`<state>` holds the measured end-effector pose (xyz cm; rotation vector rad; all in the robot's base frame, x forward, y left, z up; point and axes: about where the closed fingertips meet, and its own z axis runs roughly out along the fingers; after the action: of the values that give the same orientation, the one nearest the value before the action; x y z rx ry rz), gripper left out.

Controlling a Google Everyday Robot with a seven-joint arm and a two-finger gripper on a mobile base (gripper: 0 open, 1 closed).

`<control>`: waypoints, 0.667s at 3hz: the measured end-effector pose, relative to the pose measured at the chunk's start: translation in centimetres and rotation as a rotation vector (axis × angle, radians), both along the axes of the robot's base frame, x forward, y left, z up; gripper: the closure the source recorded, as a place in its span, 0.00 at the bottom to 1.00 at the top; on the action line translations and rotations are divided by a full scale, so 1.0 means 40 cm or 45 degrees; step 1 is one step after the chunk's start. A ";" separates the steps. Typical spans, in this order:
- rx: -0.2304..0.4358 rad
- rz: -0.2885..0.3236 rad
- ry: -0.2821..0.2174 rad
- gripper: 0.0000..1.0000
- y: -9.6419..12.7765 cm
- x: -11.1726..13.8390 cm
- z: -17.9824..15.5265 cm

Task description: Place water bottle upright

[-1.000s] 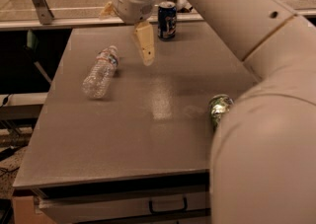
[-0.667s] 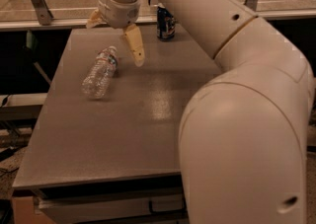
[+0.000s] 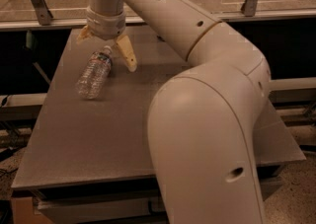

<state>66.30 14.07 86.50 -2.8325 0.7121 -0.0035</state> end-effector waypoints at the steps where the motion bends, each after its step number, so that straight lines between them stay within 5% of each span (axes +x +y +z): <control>1: -0.047 0.073 0.025 0.16 0.018 -0.002 -0.042; 2: -0.079 0.111 0.034 0.39 0.029 -0.001 -0.063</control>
Offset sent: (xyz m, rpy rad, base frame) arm -0.0164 -0.0032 -0.0284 -0.1588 0.0979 0.1328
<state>66.28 15.25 83.99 -2.9260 0.6032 0.0269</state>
